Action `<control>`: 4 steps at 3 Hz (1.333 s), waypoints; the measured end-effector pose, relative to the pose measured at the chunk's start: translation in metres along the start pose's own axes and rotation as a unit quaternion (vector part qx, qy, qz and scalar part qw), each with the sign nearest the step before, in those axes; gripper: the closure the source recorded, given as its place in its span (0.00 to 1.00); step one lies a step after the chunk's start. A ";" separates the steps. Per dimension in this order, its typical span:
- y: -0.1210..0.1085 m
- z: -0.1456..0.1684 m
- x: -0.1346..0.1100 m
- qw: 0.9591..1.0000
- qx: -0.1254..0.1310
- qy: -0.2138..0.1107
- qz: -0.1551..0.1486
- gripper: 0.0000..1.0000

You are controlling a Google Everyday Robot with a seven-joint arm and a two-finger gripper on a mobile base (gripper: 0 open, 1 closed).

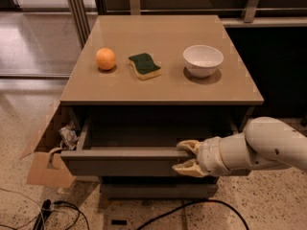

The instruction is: Open top drawer

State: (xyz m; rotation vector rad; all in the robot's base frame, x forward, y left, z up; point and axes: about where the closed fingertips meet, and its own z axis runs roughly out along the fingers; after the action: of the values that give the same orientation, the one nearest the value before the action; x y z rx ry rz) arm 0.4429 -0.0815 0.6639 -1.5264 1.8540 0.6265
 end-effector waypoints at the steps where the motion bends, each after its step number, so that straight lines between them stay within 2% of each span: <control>1: -0.001 -0.005 -0.005 1.000 0.000 0.000 0.000 0.96; 2: -0.002 -0.006 -0.006 1.000 0.000 0.000 0.000 1.00; 3: 0.027 -0.015 0.005 1.000 0.004 -0.006 0.008 1.00; 4: 0.027 -0.014 0.005 1.000 0.004 -0.006 0.008 1.00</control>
Offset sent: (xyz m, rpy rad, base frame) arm -0.2548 -0.1115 0.0016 0.1206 -0.0486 -0.1585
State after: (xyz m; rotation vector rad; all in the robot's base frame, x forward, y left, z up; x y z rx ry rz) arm 0.4133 -0.0892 0.6693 -1.5017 1.8594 0.6326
